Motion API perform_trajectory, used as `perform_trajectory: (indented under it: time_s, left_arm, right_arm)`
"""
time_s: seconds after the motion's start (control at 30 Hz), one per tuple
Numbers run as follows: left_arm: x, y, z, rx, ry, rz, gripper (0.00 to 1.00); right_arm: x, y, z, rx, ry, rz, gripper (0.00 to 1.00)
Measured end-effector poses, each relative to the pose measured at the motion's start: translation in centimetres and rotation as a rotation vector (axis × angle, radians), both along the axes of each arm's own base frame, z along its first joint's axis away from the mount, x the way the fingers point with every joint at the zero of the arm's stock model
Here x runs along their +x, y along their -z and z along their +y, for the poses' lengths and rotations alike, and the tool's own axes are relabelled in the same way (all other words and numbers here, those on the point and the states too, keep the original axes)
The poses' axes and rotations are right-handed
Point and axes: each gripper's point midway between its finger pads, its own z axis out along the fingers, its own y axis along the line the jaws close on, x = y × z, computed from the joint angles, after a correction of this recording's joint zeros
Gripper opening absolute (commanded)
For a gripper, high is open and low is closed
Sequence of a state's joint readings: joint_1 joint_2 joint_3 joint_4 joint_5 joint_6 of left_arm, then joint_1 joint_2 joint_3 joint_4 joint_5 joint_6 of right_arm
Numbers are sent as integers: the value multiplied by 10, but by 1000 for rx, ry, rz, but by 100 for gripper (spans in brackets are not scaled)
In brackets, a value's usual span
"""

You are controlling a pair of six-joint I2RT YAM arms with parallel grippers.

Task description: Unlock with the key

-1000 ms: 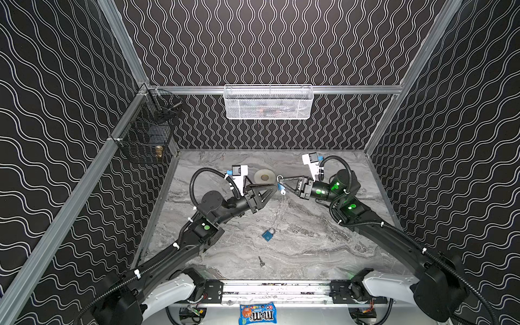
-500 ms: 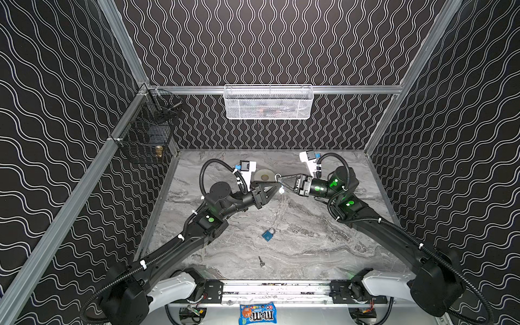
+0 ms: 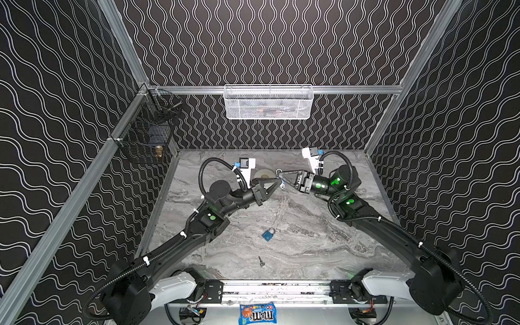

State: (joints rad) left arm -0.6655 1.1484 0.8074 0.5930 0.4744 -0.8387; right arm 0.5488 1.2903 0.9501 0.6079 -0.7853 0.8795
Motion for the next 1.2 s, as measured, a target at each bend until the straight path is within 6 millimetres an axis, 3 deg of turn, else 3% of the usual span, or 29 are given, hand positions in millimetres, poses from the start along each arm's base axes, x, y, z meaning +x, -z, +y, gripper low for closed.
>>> perform_trajectory:
  time_s: [0.23,0.4,0.6,0.67,0.73,0.87,1.2]
  left_arm:
    - [3,-1,0,-15,-9,11,0]
    - [2,3,2,-23,-15,13,0]
    - [2,6,4,-26,-28,16,0]
    - [1,9,4,-23,-29,18,0]
    - [4,11,6,-22,-46,24,0]
    - [8,12,8,-25,-70,28,0]
    - [15,17,7,-43,-94,41,0]
  right_arm:
    - [2,0,0,-1,14,-6,0]
    - [2,1,-1,-9,14,-2,13]
    - [0,6,-2,-12,11,26,20]
    - [1,8,-4,-11,16,39,30]
    - [1,8,-5,-10,15,51,32]
    - [3,12,-9,-12,28,63,31]
    - [9,25,-10,-23,15,121,15]
